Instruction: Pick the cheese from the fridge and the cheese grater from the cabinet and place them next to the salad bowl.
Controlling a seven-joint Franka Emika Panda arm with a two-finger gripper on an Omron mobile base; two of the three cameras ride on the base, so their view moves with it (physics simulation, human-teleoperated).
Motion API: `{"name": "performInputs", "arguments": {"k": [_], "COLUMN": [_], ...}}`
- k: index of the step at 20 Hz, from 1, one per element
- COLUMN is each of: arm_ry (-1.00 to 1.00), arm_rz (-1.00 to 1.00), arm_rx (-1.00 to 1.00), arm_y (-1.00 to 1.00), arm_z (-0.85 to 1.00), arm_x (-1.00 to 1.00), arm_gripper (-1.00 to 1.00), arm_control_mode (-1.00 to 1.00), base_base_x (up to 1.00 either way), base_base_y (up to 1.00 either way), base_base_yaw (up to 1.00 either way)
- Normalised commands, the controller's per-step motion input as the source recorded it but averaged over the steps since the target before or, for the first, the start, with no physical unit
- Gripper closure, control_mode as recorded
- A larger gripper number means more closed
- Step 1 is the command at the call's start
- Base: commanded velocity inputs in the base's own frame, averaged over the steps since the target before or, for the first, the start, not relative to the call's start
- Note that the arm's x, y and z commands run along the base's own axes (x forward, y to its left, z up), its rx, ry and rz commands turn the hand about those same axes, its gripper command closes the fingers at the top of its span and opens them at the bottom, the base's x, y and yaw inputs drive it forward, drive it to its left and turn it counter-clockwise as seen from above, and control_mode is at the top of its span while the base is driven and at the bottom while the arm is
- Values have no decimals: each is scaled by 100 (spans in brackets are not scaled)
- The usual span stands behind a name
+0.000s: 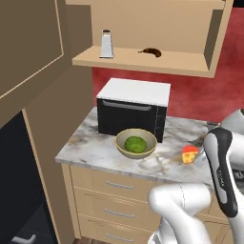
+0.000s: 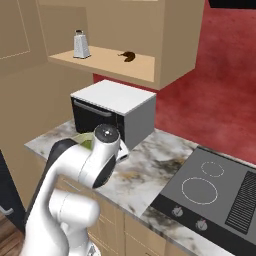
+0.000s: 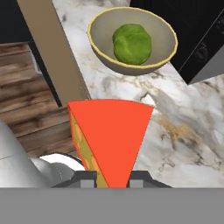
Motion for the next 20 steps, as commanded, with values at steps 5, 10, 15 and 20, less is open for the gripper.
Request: {"name": "performInputs", "arguments": {"k": [5,10,15,20], "arm_ry": [0,0,0,0], "arm_rz": [0,2,8,8], "arm_rx": [0,0,0,0], "arm_y": [-7,-6,0,0], "arm_z": [-22,-32,-29,-39], "arm_x": [79,66,31,33], "arm_gripper": [100,100,100,100], "arm_control_mode": [-100,-100,-100,-100], "base_base_x": [0,0,0,0], "base_base_y": [0,0,0,0], "base_base_yaw": [0,0,0,0]}}
